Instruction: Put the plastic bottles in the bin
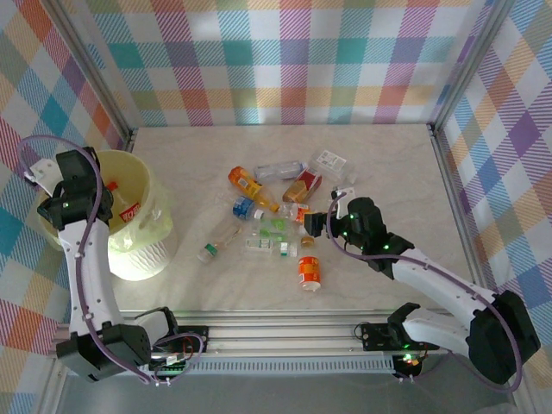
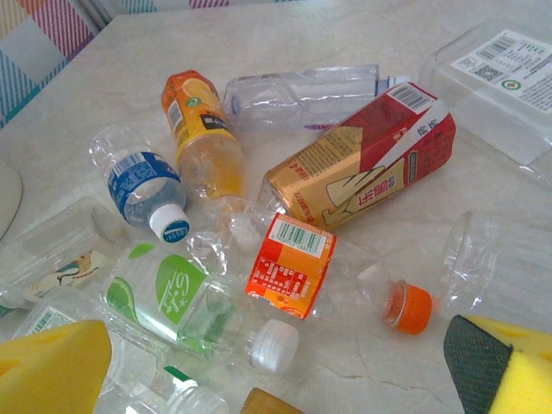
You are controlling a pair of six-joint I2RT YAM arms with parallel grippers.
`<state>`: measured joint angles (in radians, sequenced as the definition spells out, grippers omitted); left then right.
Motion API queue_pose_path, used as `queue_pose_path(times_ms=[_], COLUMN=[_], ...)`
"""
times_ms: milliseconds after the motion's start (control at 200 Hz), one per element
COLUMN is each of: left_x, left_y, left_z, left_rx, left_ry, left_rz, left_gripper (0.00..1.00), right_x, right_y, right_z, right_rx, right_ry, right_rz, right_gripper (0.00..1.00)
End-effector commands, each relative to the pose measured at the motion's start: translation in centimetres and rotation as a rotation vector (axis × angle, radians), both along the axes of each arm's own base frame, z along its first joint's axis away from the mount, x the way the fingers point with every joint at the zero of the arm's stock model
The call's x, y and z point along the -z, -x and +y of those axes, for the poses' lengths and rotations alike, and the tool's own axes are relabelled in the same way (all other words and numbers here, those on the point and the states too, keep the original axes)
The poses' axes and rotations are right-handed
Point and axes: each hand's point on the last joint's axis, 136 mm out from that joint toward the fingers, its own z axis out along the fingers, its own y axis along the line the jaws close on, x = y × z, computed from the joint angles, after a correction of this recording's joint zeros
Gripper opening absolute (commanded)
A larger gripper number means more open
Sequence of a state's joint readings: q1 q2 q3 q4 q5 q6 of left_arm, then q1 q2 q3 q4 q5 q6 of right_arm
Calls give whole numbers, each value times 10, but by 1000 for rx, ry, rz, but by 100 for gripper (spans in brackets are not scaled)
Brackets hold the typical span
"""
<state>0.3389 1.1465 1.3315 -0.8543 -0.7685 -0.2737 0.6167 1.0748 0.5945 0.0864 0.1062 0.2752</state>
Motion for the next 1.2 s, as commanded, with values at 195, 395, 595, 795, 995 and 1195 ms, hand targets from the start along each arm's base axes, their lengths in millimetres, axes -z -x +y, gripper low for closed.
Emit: queue_pose_path(times_ms=[195, 395, 595, 795, 995, 1195], left_x=[9, 9, 7, -8, -43, -80], left_y=[15, 10, 4, 0, -10, -45], left_z=[14, 12, 7, -7, -43, -116], left_rx=[-130, -116, -77, -5, 183, 543], left_ry=[-34, -6, 32, 92, 170, 293], left_rz=[96, 77, 39, -34, -204, -373], left_gripper=[61, 69, 77, 89, 96, 100], right_x=[-9, -8, -4, -4, -4, -4], right_y=[1, 5, 6, 5, 4, 3], right_z=[4, -4, -12, -13, -15, -17], right_rx=[-8, 14, 55, 71, 91, 109], right_ry=[-23, -20, -18, -19, -28, -35], right_rz=[-5, -1, 4, 7, 11, 12], right_gripper=[100, 100, 100, 100, 100, 100])
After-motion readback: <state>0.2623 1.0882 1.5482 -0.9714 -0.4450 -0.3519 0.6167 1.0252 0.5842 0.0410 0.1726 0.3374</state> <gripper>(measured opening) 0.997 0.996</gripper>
